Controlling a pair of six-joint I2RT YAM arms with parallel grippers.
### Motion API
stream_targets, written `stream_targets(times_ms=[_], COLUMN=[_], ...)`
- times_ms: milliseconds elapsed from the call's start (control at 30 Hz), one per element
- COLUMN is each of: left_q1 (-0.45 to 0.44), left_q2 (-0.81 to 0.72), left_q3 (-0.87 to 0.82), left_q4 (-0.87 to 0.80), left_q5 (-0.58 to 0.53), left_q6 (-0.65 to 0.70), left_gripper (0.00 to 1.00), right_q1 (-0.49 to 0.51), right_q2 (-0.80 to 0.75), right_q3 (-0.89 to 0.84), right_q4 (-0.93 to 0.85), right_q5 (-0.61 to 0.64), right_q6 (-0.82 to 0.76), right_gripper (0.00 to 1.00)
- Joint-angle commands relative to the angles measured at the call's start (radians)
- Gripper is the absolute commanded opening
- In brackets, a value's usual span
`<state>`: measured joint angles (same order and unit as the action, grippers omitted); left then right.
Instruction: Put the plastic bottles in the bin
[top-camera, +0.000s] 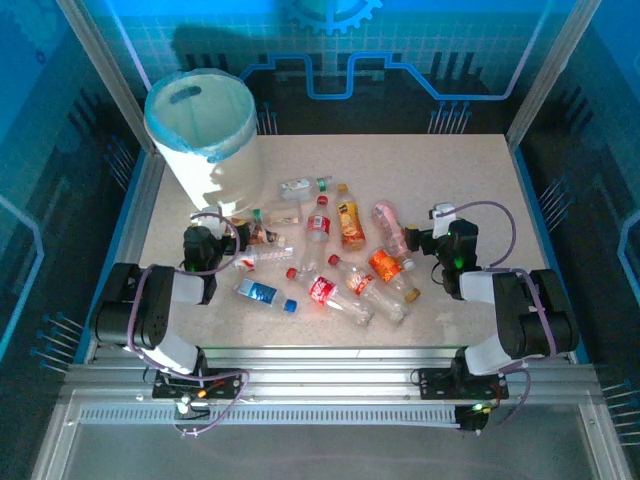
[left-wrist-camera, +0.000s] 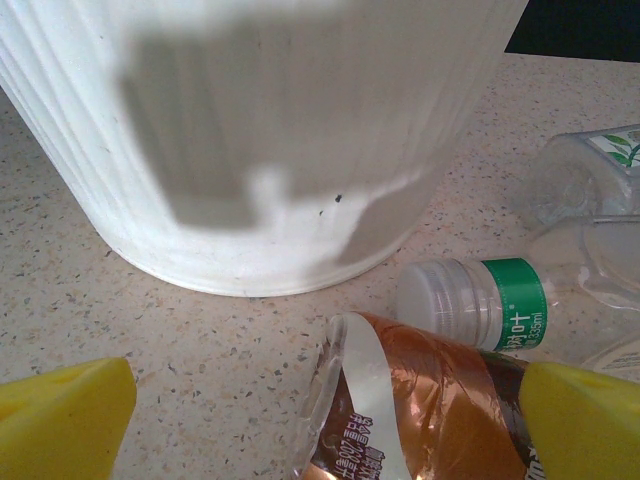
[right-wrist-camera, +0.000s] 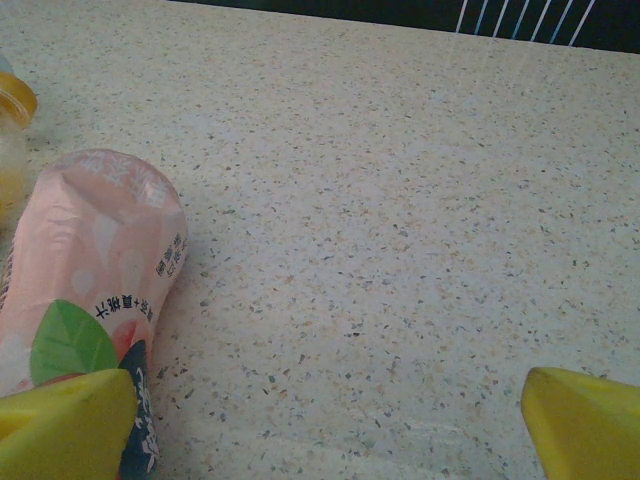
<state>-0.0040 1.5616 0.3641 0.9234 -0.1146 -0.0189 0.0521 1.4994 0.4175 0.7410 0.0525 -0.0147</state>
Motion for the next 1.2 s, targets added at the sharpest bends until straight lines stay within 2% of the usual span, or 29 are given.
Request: stream_targets(times_ms=[0, 433, 500, 600, 667, 867, 967, 1033, 1167], left_q1=[-0.005, -0.004, -0.004, -0.018, -0.031, -0.068, -0.125, -0.183, -0.316], left_q2=[-0.008, -0.013, -0.055, -0.2, -0.311, -0.644, -0.771, -0.829, -0.883], left_q3=[0.017, 0.006, -0.021, -0.074, -0.096, -0.019, 0.077, 0.141, 0.238], left_q4=[0.007, 0.027, 0.042, 0.012, -0.029, -0.439, -0.693, -0.828, -0.966], left_q5=[0.015, 0.01, -0.012, -0.048, -0.077, -0.104, -0.111, -0.098, -0.055], left_q6=[0.02, 0.019, 0.013, 0.017, 0.015, -0.193, -0.293, -0.326, -0.291], left_gripper=[0.99, 0.99, 0.99, 0.99, 0.98, 0.85, 0.76, 0.73, 0.7], right_q1=[0.008, 0.001, -0.001, 0.0, 0.001, 0.025, 0.065, 0.133, 0.329], right_q2=[0.005, -0.012, -0.081, -0.227, -0.314, -0.548, -0.634, -0.676, -0.673], right_q3=[0.018, 0.018, 0.048, 0.102, 0.101, 0.207, 0.282, 0.312, 0.354], right_q4=[0.009, 0.001, -0.103, -0.318, -0.377, -0.788, -0.982, -1.063, -1.172], right_q5=[0.003, 0.001, 0.018, 0.015, -0.016, -0.002, -0.103, -0.176, -0.275], right_q6=[0.006, 0.014, 0.021, 0.053, 0.072, 0.199, 0.24, 0.253, 0.24], right_gripper=[1.0, 1.0, 1.0, 1.0, 1.0, 0.93, 0.87, 0.84, 0.8])
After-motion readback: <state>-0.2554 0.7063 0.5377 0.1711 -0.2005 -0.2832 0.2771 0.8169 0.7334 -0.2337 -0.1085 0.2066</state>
